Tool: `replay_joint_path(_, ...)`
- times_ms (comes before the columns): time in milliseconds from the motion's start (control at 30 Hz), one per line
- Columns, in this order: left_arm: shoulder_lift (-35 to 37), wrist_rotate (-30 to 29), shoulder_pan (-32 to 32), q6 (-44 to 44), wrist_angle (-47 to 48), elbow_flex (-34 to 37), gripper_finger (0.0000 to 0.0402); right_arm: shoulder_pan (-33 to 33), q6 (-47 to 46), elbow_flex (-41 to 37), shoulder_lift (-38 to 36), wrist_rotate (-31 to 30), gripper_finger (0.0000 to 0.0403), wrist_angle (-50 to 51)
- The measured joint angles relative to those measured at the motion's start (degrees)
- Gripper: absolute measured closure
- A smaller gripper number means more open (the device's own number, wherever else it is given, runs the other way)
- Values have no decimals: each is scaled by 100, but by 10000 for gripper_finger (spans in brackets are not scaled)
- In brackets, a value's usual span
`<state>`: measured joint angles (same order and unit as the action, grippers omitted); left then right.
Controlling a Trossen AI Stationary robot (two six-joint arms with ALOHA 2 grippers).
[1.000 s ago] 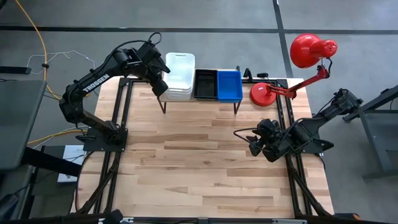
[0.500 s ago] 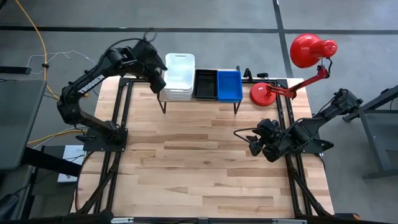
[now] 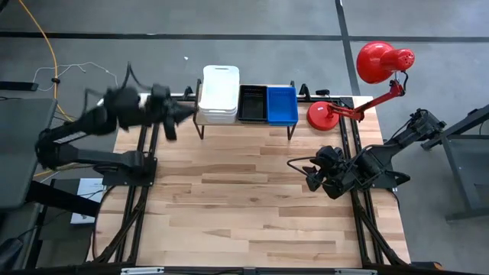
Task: Stack baskets on shelf by color
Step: Return to Home Position
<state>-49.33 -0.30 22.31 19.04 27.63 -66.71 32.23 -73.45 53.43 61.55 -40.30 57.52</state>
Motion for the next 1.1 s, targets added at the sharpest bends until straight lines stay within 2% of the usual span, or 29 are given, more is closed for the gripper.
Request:
replay_joint_path(100,435,-886,-1221,267,-1498,1114,401,0,-2,0,0,-21,211,-2)
replay_joint_path(200,531,-1926,-2448,6,-2543,1888,401,0,-2,0,-1,-19,211,-16)
replay_joint_path(300,474,-2877,-3403,-117,-2772,2226,401,0,-2,0,-1,-18,211,-119)
replay_joint_path(400,513,-3370,-3949,-352,-2659,2281,401,0,-2,0,-1,-17,211,-226)
replay_joint_path(467,701,-3390,-4071,-693,-2579,2281,401,0,-2,0,-1,-16,211,-234)
replay_joint_path(567,1205,-3084,-3992,-1046,-2383,2276,401,0,12,0,-1,8,211,-236)
replay_joint_path(700,1987,-2569,-3713,-1102,-1682,2275,401,0,30,-1,-1,87,211,-236)
replay_joint_path(867,2740,-2270,-3505,-1102,-875,2313,401,0,40,-1,-1,149,211,-232)
replay_joint_path(967,3064,-2142,-3468,-1139,-1011,2599,401,0,42,-2,-1,145,211,-217)
replay_joint_path(1100,3442,-2024,-3465,-1347,-1762,3392,401,0,40,-1,-1,142,211,-208)
